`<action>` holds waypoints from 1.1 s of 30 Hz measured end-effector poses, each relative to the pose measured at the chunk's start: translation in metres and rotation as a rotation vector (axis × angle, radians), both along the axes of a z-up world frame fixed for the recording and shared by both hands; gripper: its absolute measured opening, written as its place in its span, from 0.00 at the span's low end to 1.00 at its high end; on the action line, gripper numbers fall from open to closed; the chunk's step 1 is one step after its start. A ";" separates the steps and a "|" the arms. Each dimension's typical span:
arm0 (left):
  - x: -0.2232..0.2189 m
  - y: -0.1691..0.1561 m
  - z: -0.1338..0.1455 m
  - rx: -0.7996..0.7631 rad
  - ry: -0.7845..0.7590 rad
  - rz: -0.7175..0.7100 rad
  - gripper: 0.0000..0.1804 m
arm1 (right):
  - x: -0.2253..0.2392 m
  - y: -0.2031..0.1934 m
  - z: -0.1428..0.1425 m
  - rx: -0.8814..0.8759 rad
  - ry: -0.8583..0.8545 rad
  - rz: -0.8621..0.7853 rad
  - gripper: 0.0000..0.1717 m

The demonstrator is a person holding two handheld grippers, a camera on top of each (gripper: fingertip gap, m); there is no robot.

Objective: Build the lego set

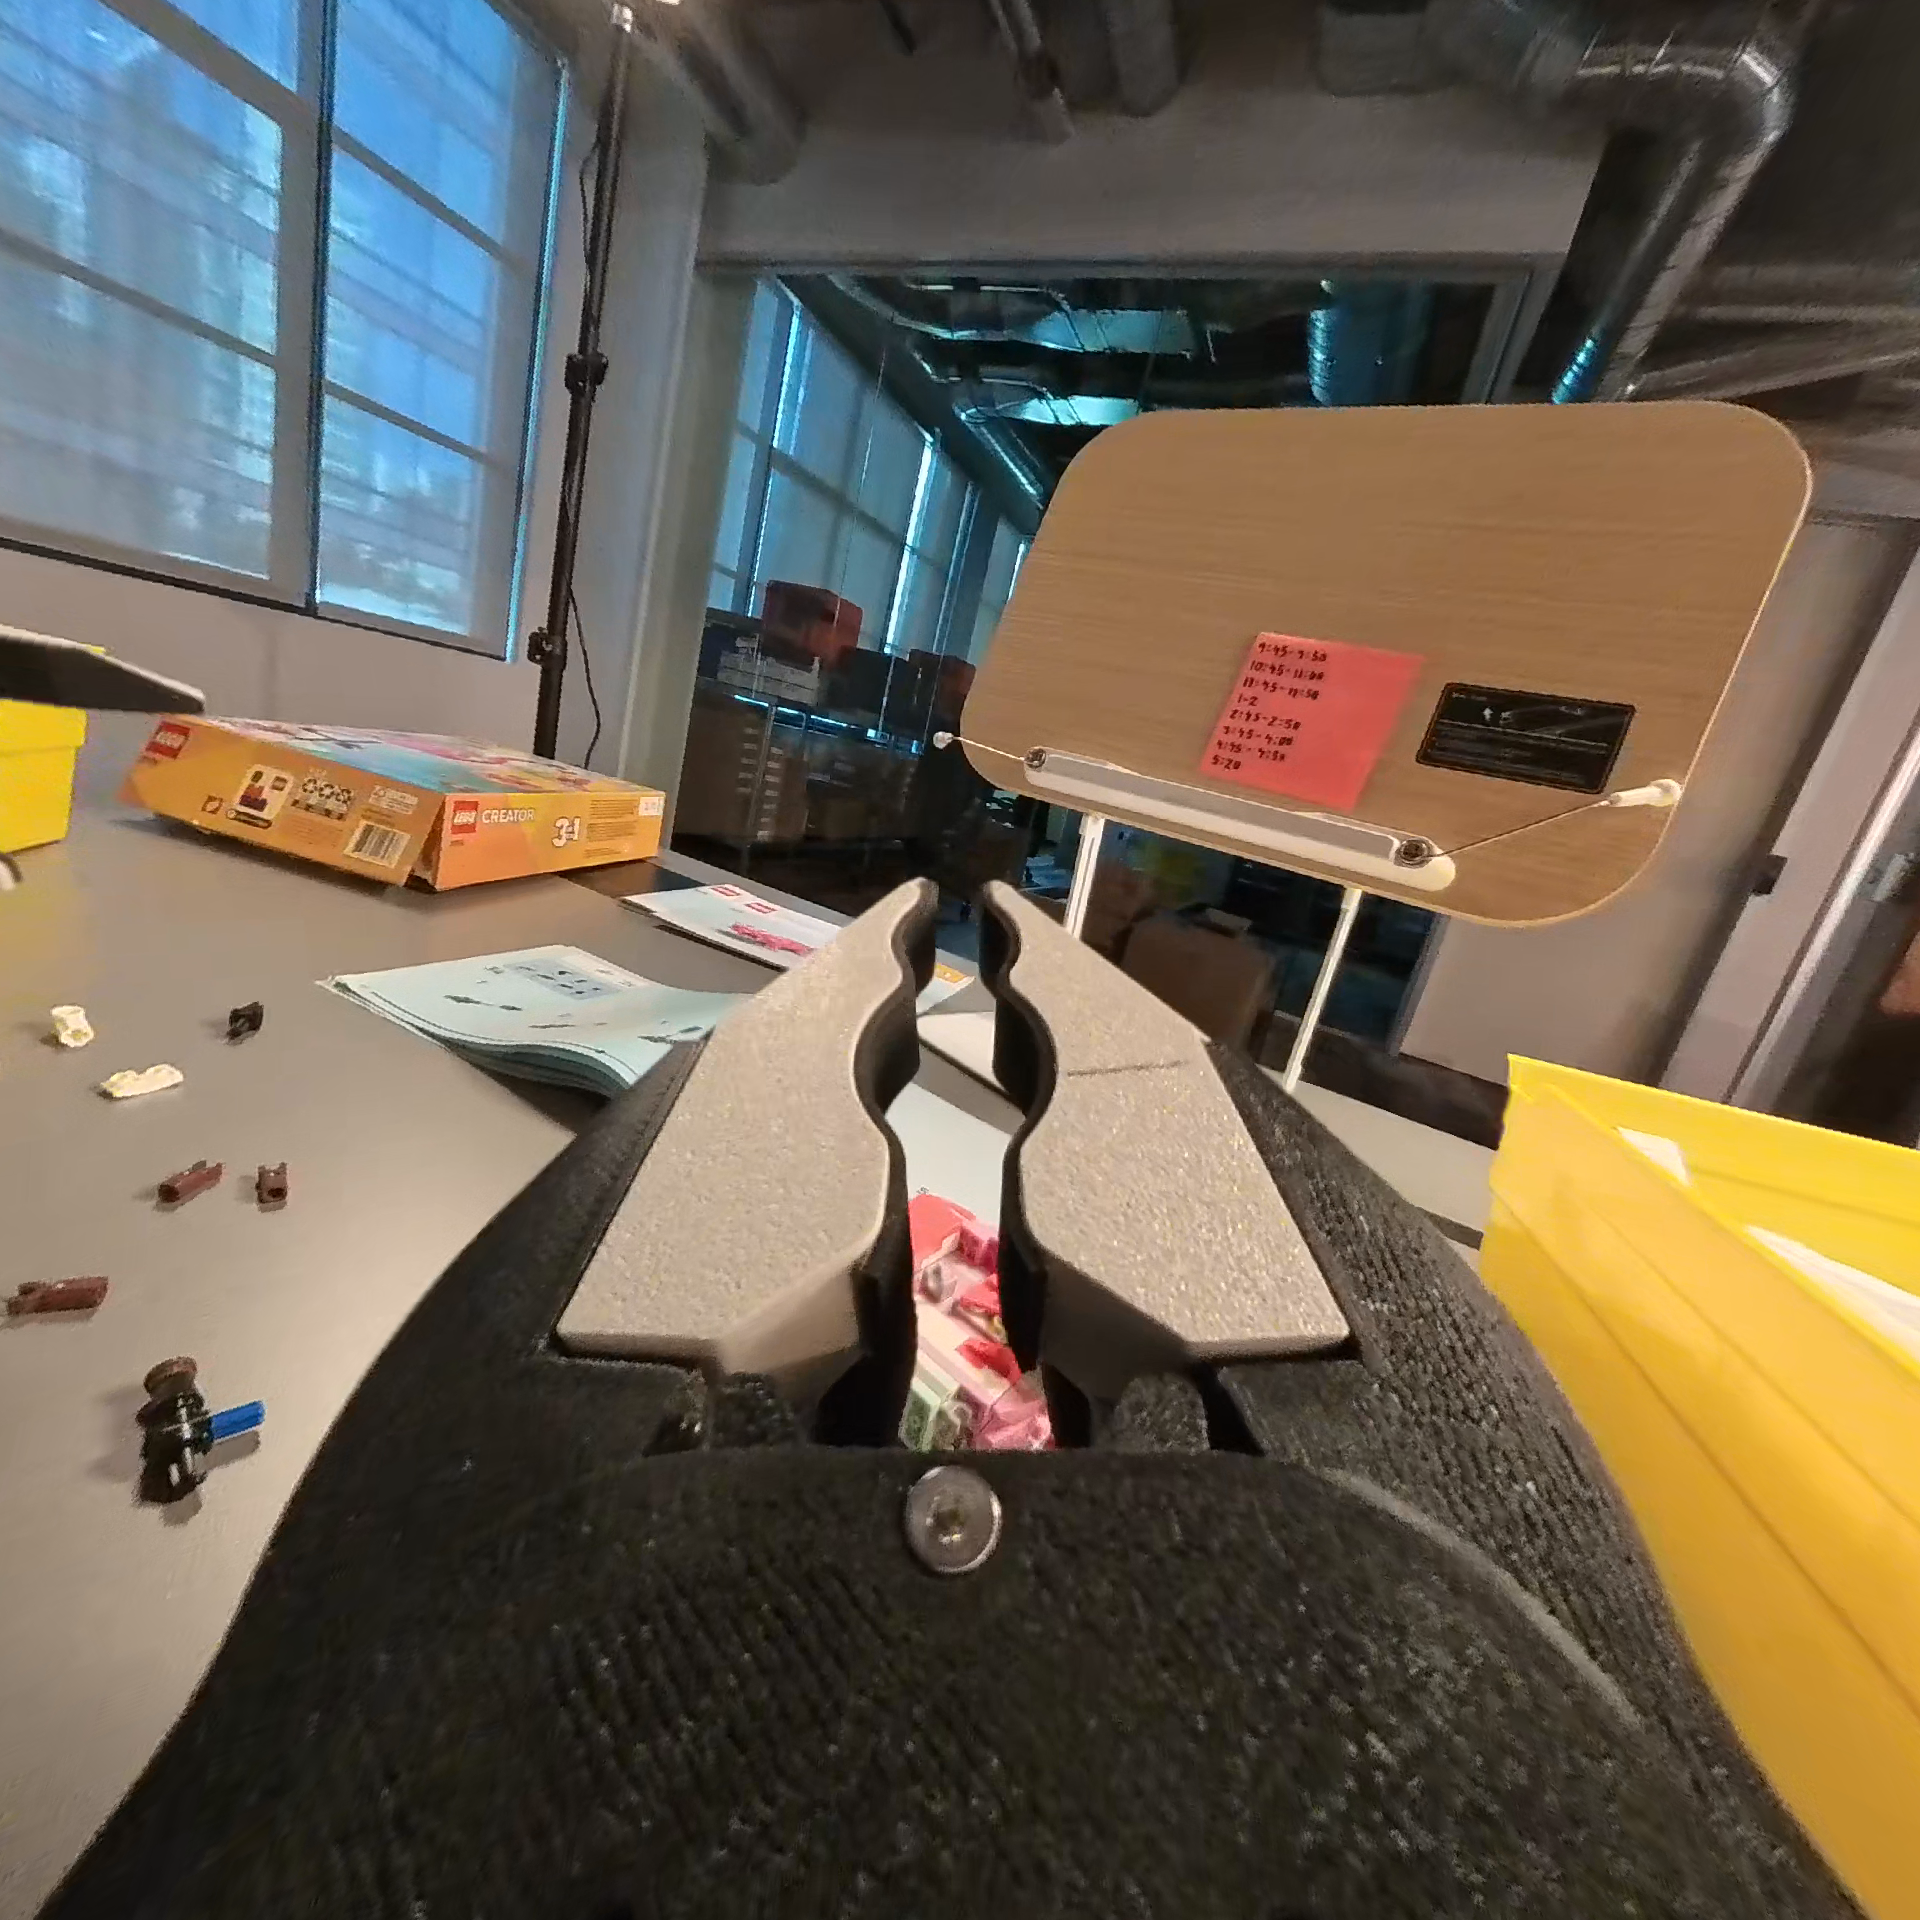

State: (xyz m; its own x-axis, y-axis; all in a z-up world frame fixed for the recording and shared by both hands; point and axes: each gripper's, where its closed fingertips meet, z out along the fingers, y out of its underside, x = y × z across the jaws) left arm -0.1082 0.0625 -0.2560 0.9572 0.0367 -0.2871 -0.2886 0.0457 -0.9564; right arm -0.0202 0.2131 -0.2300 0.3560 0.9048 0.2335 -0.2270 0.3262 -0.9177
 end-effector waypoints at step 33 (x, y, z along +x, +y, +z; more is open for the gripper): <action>0.006 0.004 -0.004 -0.004 0.009 -0.032 0.43 | -0.011 -0.015 -0.008 0.066 -0.068 0.039 0.00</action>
State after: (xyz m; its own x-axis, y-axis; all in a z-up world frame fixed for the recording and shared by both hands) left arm -0.1017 0.0661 -0.2599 0.9552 0.0045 -0.2961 -0.2959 0.0511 -0.9539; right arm -0.0315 0.1983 -0.2375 0.3022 0.8995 0.3155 -0.1786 0.3786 -0.9082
